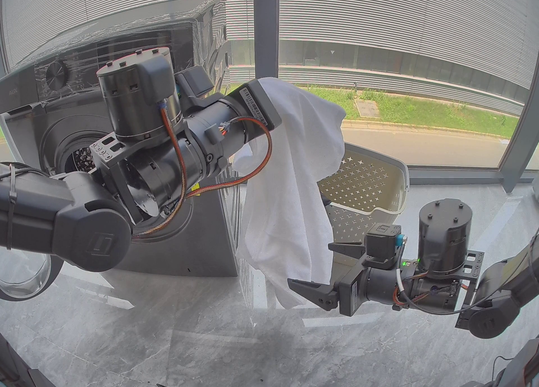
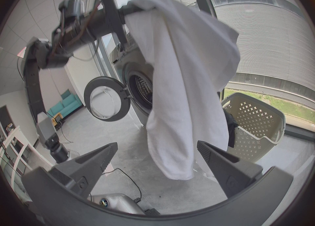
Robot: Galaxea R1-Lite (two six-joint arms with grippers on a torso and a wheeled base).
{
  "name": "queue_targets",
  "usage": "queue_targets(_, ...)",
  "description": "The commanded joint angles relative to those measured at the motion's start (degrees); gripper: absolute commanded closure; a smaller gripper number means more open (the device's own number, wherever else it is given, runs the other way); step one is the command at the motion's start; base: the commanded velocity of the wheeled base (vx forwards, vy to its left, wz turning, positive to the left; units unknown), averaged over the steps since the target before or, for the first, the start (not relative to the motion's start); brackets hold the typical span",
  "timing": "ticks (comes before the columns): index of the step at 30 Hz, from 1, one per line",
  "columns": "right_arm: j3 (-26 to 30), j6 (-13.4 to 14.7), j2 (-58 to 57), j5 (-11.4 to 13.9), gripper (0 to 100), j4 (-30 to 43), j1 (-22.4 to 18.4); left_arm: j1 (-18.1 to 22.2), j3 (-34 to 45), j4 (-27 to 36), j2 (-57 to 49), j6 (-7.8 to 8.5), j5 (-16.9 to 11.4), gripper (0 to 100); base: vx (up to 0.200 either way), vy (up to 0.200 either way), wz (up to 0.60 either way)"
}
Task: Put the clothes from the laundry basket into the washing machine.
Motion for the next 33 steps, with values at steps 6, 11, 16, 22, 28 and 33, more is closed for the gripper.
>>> queue_targets(6,-1.94,-0.84,10.03,-5.11,0,0.00,0.38,-3.09,-1.33,-0.05,0.09,-0.38,0.06,100,0.000,0.000,0.00)
queue_targets(11,-2.38,-0.75,10.82,-7.22,0,0.00,0.38,-3.79,-1.33,-0.13,0.01,-0.38,0.15,100,0.000,0.000,0.00)
queue_targets(16,-2.47,-0.57,10.73,-9.06,0,0.08,-0.76,-4.58,-1.33,-0.31,0.27,-0.38,0.15,100,0.000,0.000,0.00)
queue_targets(22,-2.65,-0.49,10.55,-8.36,0,0.08,-0.67,-4.67,-1.42,-0.40,0.80,-0.38,0.15,100,0.000,0.000,0.00)
queue_targets(28,-4.23,-0.31,10.47,-7.48,0,0.08,3.72,-4.58,-2.91,-0.49,2.47,-0.38,0.33,100,0.000,0.000,0.00)
queue_targets(33,-4.32,-0.22,10.38,-8.01,0,0.08,6.09,-4.67,-5.02,-0.49,4.14,-0.47,0.50,100,0.000,0.000,0.00)
